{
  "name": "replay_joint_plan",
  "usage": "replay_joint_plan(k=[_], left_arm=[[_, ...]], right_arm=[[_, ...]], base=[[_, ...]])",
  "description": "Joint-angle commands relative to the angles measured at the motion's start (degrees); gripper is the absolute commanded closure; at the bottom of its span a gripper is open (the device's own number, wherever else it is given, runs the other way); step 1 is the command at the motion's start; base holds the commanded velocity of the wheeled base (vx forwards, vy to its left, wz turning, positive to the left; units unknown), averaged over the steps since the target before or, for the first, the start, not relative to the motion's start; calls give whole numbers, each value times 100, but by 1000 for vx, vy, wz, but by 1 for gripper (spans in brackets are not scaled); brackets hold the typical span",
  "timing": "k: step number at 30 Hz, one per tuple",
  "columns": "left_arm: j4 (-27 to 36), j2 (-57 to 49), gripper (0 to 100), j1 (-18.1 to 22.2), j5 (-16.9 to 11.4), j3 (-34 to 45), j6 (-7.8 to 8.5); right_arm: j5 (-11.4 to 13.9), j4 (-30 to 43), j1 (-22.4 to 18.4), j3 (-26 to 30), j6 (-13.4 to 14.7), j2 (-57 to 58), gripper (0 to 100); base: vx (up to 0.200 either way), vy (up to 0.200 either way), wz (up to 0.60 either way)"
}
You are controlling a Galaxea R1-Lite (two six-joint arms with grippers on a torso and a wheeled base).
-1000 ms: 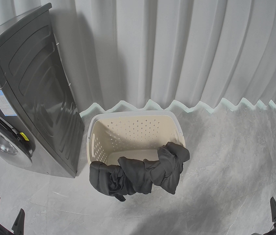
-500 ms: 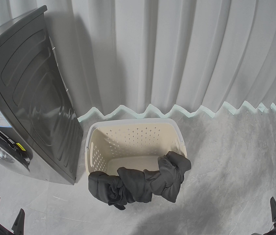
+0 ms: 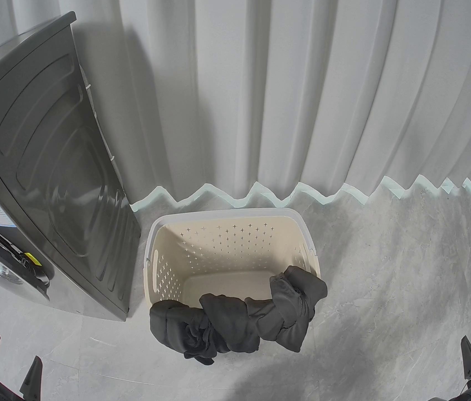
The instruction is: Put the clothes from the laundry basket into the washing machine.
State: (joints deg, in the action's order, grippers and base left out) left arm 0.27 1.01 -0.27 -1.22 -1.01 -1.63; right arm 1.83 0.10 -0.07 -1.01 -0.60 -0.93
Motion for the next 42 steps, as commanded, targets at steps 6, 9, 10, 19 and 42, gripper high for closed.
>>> replay_joint_plan(k=[6,9,10,19,42], left_arm=[[0,-92,0,0,-1,84,-4],[0,-92,0,0,-1,84,-12],[0,-92,0,0,-1,84,-12],[0,-92,0,0,-1,84,-12],[0,-92,0,0,-1,84,-12]], right_arm=[[2,-1,-1,101,-2,93,0],[2,-1,-1,101,-2,93,0],[2,-1,-1,101,-2,93,0],[2,-1,-1,101,-2,93,0],[2,-1,-1,101,-2,93,0]], base=[[33,0,0],[0,0,0],[0,0,0],[133,0,0],[52,0,0]])
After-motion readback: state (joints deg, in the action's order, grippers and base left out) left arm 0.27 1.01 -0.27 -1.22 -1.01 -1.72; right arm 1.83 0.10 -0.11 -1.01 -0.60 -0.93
